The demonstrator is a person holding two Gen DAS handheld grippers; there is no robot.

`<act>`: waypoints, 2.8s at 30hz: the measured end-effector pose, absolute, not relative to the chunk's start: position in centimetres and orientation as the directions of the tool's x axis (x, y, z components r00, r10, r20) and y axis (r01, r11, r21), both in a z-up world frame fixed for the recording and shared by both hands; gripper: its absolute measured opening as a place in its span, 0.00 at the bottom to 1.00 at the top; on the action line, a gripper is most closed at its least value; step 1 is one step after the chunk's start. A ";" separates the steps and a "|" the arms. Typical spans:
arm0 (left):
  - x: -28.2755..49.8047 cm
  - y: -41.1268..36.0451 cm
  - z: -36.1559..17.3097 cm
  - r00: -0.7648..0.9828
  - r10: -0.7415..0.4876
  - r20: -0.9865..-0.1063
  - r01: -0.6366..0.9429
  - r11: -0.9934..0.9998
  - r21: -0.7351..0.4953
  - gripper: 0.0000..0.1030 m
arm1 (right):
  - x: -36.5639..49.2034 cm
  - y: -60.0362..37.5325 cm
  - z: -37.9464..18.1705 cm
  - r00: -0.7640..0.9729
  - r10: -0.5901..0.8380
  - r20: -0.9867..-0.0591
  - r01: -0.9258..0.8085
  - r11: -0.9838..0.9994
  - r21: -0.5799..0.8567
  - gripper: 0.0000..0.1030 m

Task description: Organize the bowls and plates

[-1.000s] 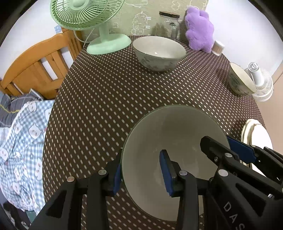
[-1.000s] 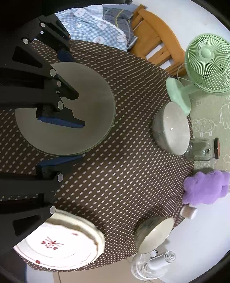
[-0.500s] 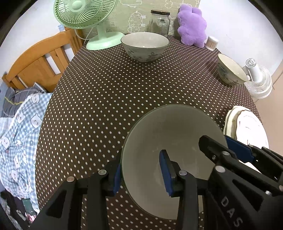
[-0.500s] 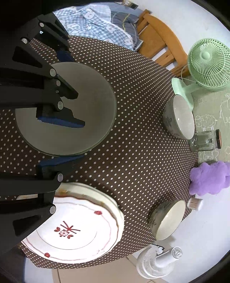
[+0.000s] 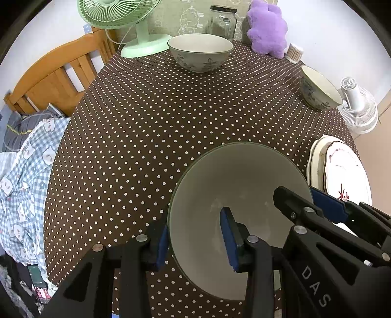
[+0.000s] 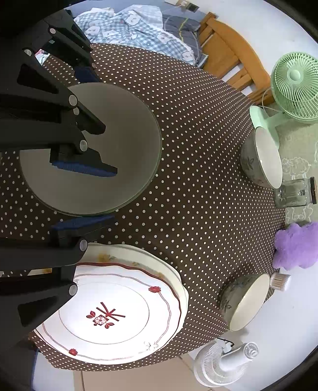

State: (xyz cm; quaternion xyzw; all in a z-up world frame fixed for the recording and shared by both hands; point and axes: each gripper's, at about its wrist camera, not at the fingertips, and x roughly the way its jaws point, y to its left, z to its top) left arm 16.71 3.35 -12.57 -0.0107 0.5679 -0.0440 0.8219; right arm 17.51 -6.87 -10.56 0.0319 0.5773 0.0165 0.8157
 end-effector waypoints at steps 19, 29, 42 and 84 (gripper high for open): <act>17.6 4.8 -8.1 0.443 -0.083 -0.893 0.113 0.993 -0.037 0.65 | 17.6 -5.7 -6.4 0.431 0.049 -0.901 0.010 0.998 0.059 0.65; 20.4 5.4 -5.9 0.503 -0.115 -0.856 0.147 0.988 -0.046 0.66 | 19.5 -5.3 -4.0 0.502 0.023 -0.865 0.047 0.997 0.054 0.64; 27.1 4.4 -5.0 0.543 -0.056 -0.838 0.079 0.997 -0.016 0.66 | 26.3 -6.2 -3.3 0.544 0.091 -0.834 -0.015 0.995 0.099 0.64; 44.1 4.5 -14.4 0.440 0.000 -0.898 -0.041 0.999 -0.020 0.46 | 47.8 -4.8 -13.8 0.407 0.211 -0.889 -0.137 0.976 0.170 0.29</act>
